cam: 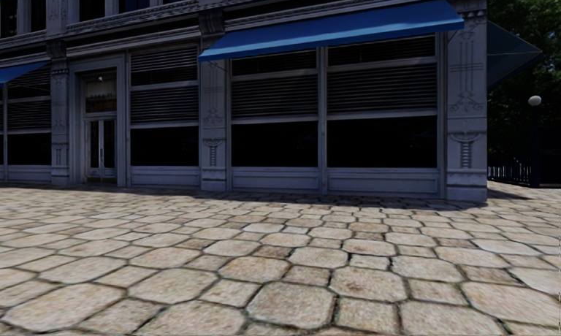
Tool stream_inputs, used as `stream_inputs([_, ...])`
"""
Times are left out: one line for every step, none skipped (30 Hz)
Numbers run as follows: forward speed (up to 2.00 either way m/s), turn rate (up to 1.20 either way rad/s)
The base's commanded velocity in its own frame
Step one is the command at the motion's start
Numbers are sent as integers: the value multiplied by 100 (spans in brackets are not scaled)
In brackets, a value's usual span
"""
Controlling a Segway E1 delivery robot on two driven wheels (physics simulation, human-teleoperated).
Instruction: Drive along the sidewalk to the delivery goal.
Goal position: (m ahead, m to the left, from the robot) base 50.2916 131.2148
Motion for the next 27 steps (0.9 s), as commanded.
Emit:
stream_inputs([141, 0])
stream_inputs([141, 0])
stream_inputs([141, 0])
stream_inputs([141, 0])
stream_inputs([141, 0])
stream_inputs([141, 0])
stream_inputs([141, 0])
stream_inputs([141, 0])
stream_inputs([141, 0])
stream_inputs([141, 5])
stream_inputs([141, 16])
stream_inputs([141, 16])
stream_inputs([141, 21])
stream_inputs([141, 24])
stream_inputs([141, 27])
stream_inputs([141, 27])
stream_inputs([141, 30])
stream_inputs([141, 32])
stream_inputs([141, 37])
stream_inputs([141, 45])
stream_inputs([141, 45])
stream_inputs([141, 49])
stream_inputs([141, 50])
stream_inputs([141, 51])
stream_inputs([141, 51])
stream_inputs([141, 52])
stream_inputs([141, 53])
